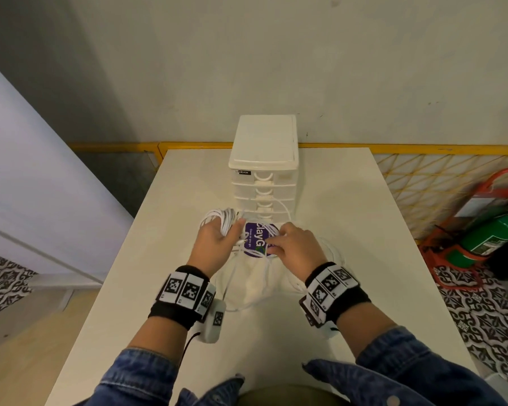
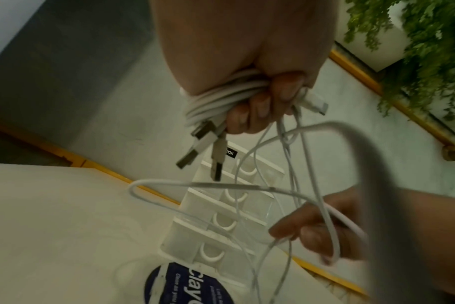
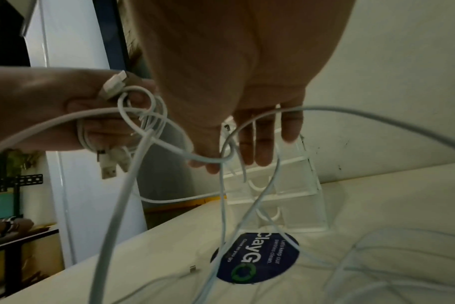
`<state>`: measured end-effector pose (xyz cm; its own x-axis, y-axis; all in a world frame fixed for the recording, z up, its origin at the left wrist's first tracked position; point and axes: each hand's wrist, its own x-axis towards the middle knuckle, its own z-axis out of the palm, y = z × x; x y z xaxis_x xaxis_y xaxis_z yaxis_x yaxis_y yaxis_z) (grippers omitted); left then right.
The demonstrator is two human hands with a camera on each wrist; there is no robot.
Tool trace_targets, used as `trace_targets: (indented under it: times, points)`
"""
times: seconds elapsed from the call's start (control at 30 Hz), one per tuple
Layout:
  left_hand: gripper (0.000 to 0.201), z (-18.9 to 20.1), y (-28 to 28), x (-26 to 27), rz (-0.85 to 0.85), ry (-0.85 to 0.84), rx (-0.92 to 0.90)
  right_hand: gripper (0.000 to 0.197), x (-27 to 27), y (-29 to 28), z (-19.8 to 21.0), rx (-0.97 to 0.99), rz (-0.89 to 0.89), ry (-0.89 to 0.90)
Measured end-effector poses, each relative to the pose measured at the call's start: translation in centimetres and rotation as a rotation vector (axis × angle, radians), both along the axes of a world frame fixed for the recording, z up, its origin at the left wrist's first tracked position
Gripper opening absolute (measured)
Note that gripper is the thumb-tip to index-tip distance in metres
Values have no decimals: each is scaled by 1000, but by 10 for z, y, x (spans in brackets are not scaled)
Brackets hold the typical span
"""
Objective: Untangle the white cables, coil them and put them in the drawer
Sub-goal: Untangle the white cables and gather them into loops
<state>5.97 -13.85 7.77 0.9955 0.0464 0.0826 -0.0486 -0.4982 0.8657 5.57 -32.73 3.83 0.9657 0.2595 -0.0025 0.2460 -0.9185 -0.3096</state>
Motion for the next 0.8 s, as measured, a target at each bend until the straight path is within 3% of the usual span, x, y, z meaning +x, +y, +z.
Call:
trace_targets:
  times: [0.1,0.2,0.27,0.4,0.53,0.6,0.7,0.73,0.8]
  points:
    - [48,-3,7,2,21,-16,142,27,0,-11,6,237,-113,-95]
    - [42,-7,21,8,101,26,215,19,-5,-27,12,315,-188,-371]
    - [38,-9,34,12,191,38,197,16,-8,-40,11,327,-329,-447]
    - [42,-7,58,16,382,22,181,24,-12,-70,-8,281,-601,-309]
    - [33,0,93,16,581,-9,58,26,-23,-111,-29,333,-918,-147]
    - [31,0,100,16,560,-34,24,26,-26,-114,-37,245,-923,-24]
    - [33,-3,81,15,396,-14,40,32,-25,-90,-40,-81,-760,177]
    - [35,-4,72,15,348,-6,61,35,-22,-79,-37,-138,-690,171]
    - [41,-4,57,14,273,15,84,45,-15,-60,-29,-4,-534,-12]
